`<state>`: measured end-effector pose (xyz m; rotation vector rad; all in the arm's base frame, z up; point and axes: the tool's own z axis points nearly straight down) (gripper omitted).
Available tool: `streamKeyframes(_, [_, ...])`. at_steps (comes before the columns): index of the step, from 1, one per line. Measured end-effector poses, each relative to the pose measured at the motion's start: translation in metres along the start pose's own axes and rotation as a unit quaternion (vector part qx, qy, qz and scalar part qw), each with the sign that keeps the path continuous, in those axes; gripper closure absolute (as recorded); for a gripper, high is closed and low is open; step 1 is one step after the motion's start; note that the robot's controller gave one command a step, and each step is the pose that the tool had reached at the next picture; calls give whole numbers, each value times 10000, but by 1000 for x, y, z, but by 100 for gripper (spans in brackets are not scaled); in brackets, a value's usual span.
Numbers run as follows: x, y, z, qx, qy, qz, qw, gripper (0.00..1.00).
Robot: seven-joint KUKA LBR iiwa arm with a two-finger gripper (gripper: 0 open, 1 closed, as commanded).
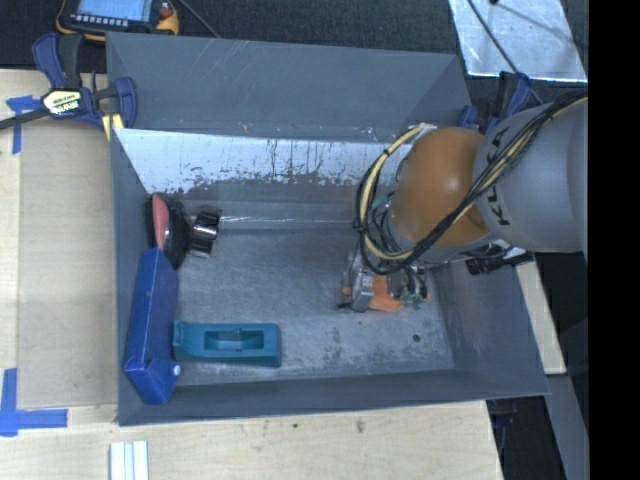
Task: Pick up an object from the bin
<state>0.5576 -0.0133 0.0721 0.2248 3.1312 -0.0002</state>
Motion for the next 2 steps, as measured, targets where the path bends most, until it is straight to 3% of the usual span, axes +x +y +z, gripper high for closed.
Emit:
streamKeyframes(1, [-7, -46, -27, -10, -75, 417, 9991, 100])
streamKeyframes(2, [14, -55, -202, 2, -31, -257, 9997, 100])
